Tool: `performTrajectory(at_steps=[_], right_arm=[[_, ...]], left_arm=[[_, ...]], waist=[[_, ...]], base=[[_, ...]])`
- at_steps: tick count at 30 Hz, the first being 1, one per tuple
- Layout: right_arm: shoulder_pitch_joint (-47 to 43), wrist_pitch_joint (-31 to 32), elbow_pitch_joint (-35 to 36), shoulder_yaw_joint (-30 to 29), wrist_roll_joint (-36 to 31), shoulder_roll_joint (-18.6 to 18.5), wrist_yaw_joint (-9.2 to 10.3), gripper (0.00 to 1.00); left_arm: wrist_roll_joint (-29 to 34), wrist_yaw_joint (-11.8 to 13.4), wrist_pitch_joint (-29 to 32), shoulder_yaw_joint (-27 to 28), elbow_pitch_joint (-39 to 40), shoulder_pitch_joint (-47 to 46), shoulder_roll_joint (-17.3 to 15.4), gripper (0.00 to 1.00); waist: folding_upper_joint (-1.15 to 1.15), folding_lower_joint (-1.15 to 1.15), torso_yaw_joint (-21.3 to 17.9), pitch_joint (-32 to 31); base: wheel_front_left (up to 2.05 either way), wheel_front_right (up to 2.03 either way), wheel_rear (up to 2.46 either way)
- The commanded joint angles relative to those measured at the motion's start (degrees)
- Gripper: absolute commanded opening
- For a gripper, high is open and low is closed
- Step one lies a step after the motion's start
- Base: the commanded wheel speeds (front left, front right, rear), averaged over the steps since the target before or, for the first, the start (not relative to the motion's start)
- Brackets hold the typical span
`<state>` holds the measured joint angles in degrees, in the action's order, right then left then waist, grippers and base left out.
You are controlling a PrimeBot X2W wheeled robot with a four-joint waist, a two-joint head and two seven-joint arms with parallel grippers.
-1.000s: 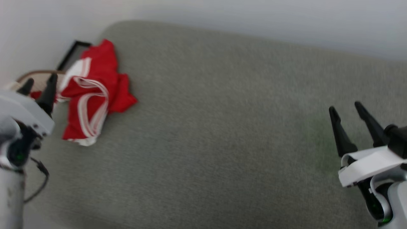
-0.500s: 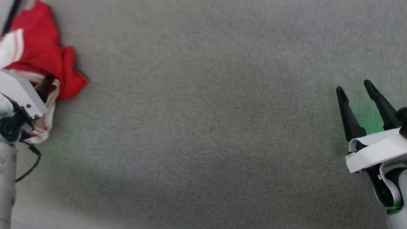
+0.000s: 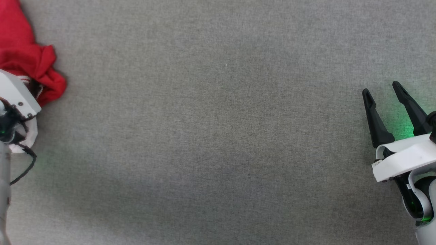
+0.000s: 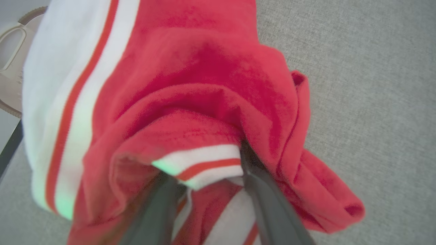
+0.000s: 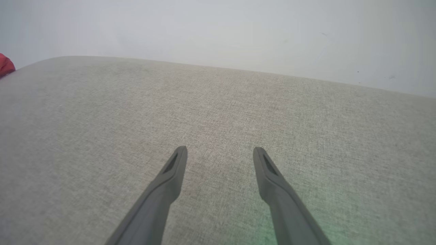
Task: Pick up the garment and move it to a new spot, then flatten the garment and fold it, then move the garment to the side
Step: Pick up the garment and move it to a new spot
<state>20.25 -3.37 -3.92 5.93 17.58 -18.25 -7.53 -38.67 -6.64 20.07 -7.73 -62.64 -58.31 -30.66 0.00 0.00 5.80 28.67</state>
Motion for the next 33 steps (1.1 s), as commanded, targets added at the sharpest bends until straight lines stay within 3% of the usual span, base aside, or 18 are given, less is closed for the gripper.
performTrajectory(at_steps=[1,18,33], right_arm=[[-0.72,-0.32,-0.16,-0.17,-0.07,0.17,0.08,1.00],[-4.56,-3.25,-5.19,0.26,0.56,3.58,0.08,1.00],[-8.14,-5.64,-8.09,-0.97,0.96,6.58,0.08,1.00]], left_arm=[[0.94,-0.18,0.19,-0.94,-1.50,1.32,1.13,0.00],[4.73,-0.82,-6.55,-5.43,3.17,-6.15,-5.68,0.00],[5.92,-0.82,-2.68,-9.55,15.61,-10.85,-11.08,0.00]], waist=[[0.00,0.00,0.51,-0.96],[0.00,0.00,3.73,-15.04],[0.00,0.00,3.99,-24.10]], base=[[0.00,0.00,0.00],[0.00,0.00,0.00],[0.00,0.00,0.00]])
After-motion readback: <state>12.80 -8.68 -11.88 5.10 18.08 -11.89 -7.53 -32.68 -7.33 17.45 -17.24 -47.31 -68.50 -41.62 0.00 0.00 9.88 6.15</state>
